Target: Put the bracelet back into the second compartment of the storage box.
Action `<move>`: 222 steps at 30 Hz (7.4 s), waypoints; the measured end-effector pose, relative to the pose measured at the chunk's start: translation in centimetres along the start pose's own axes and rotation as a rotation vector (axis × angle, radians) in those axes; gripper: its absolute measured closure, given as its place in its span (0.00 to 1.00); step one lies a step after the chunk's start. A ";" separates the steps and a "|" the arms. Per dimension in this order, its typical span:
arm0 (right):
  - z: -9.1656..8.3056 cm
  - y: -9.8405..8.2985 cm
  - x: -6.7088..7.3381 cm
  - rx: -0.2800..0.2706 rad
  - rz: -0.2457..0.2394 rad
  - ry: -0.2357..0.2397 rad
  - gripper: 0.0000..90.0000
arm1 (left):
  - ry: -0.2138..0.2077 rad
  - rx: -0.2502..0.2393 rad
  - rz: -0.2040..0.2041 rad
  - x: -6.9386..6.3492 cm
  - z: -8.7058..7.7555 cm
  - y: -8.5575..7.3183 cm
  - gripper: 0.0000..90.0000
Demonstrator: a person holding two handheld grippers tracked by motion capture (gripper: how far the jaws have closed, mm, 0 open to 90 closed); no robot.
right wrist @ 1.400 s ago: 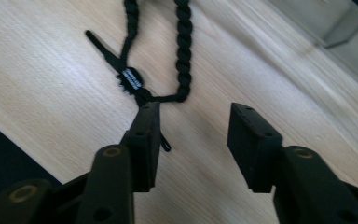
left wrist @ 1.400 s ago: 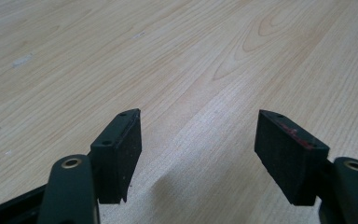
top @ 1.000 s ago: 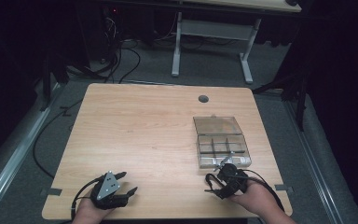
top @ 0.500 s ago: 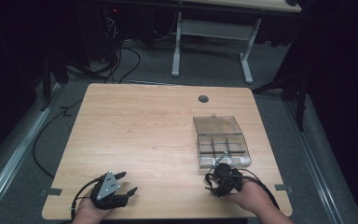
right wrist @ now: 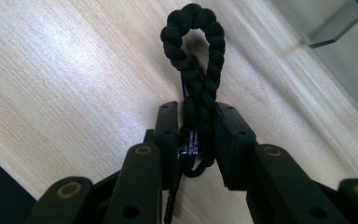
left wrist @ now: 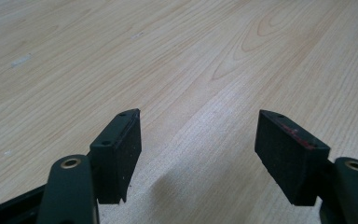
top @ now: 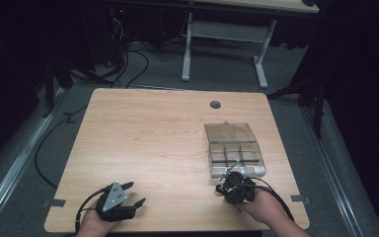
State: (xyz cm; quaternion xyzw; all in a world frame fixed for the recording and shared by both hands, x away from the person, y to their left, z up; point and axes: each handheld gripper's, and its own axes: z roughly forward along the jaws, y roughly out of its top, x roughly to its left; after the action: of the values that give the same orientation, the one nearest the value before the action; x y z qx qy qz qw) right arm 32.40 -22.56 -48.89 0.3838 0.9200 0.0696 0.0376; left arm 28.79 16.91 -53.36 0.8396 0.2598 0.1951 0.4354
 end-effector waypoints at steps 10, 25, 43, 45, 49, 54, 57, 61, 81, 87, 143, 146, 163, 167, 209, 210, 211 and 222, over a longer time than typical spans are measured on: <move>-0.6 -0.2 -0.3 -0.006 0.014 0.009 0.81 | 0.001 0.000 0.000 0.0 0.0 0.0 0.36; -1.7 -1.4 -1.6 -0.011 0.043 0.014 0.80 | 0.003 -0.002 -0.003 0.0 0.0 0.0 0.36; -4.2 -2.4 -3.8 -0.023 0.121 0.014 0.80 | -0.003 -0.086 -0.068 0.6 -0.4 -0.2 0.40; -4.6 -2.4 -3.9 -0.019 0.154 0.017 0.80 | -0.001 -0.098 -0.068 0.6 -0.4 -0.2 0.40; -5.4 -2.1 -4.5 -0.038 0.137 0.012 0.80 | 0.005 -0.107 -0.062 0.6 -0.4 -0.2 0.41; -6.4 -1.6 -5.0 -0.040 0.166 0.004 0.80 | 0.016 -0.113 -0.072 0.6 -0.5 -0.2 0.39; -6.9 -1.1 -5.7 -0.050 0.159 0.003 0.80 | 0.010 -0.118 -0.075 0.6 -0.5 -0.3 0.38; -6.8 -0.2 -6.6 -0.047 0.165 -0.003 0.80 | -0.002 -0.104 -0.072 0.6 -0.5 -0.3 0.37; -5.1 4.6 -9.4 -0.006 0.166 -0.021 0.80 | -0.019 -0.085 -0.060 0.5 -0.4 -0.2 0.36; -4.3 6.2 -10.2 0.008 0.158 -0.035 0.80 | -0.021 -0.080 -0.054 0.5 -0.5 -0.2 0.36; -1.4 8.0 -13.0 0.012 0.209 -0.037 0.65 | -0.026 -0.064 -0.041 0.3 -0.4 -0.2 0.36; -1.6 8.1 -13.0 -0.009 0.214 -0.037 0.68 | -0.027 -0.063 -0.042 0.3 -0.4 -0.2 0.36; -1.2 9.4 -12.0 -0.042 0.194 -0.042 0.92 | -0.031 -0.060 -0.037 0.3 -0.4 -0.2 0.36; -1.1 9.4 -12.1 -0.042 0.204 -0.036 0.92 | -0.029 -0.059 -0.037 0.3 -0.4 -0.2 0.36; -1.6 8.7 -13.0 -0.072 0.226 -0.096 0.93 | -0.024 -0.055 -0.030 0.2 -0.3 -0.2 0.36; -1.4 8.7 -13.0 -0.065 0.223 -0.099 0.93 | -0.024 -0.055 -0.031 0.2 -0.3 -0.2 0.36; -1.1 8.8 -13.0 -0.057 0.224 -0.099 0.93 | -0.024 -0.055 -0.030 0.2 -0.3 -0.2 0.36; -0.9 8.4 -12.9 -0.058 0.235 -0.102 0.92 | -0.027 -0.050 -0.029 0.2 -0.3 -0.1 0.36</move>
State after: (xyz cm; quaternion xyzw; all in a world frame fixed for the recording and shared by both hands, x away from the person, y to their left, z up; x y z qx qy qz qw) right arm 47.26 -26.02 -46.50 0.4909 0.8632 0.0803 0.0871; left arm 28.77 17.32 -53.29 0.8271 0.2612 0.1839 0.4625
